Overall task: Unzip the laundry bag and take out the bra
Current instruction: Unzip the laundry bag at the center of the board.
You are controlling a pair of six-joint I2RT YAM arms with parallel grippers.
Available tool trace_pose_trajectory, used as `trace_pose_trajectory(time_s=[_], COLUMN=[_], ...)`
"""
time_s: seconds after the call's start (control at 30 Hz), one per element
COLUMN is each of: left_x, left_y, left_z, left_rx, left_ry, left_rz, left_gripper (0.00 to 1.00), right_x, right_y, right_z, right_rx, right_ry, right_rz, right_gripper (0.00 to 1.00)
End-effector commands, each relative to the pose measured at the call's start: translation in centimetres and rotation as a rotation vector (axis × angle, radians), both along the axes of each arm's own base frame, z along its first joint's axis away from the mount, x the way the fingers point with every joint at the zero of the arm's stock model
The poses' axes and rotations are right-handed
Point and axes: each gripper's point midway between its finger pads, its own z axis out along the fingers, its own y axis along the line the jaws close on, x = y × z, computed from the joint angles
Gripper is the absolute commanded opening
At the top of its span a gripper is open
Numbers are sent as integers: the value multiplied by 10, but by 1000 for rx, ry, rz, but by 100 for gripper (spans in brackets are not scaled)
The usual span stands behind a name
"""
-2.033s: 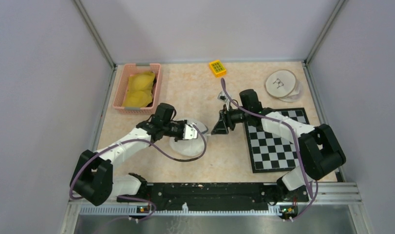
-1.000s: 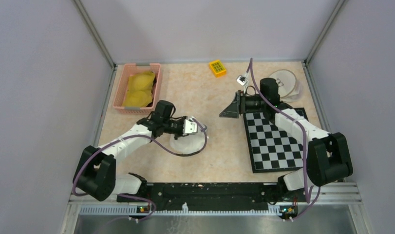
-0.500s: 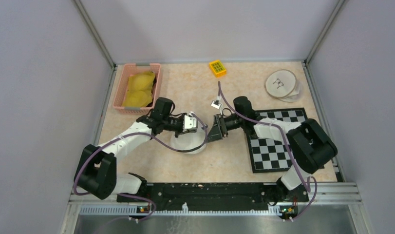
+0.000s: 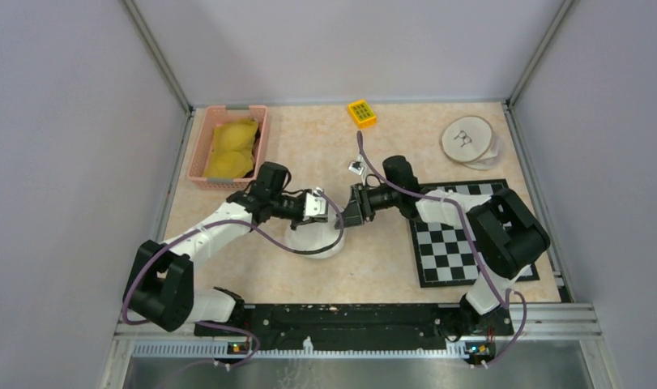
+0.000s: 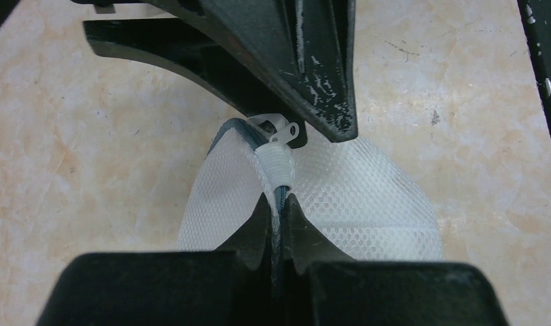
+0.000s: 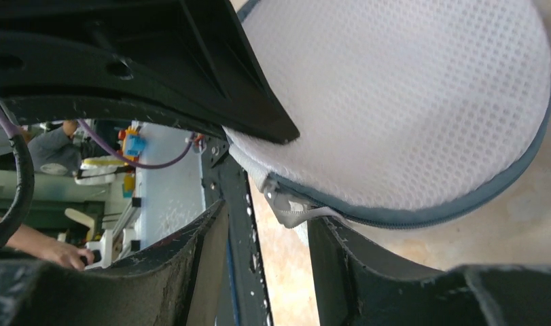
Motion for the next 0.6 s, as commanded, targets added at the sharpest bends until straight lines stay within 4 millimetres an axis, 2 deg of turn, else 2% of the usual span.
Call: trace_pose_trajectory(time_s=[0.0,0.17,0.4,0.57], left_x=[-1,-3,-2,-1], left_y=[-5,-7,-10,-10], left_z=[16,18,20,21], left_rx=[-36,-51,-61,-68], left_ry=[-35,-46,-49,-44], left_rz=[-54,-75,-78,-75], left_gripper=[0,0,0,0], right_x=[14,17,18,25], right_y=[9,12,15,18], right_z=[18,17,18,18], right_rx=[32,30,27,12], right_ry=[-102,-93,-96,-101], right_rz=[6,12,6,-26], right_gripper=[46,45,36,33])
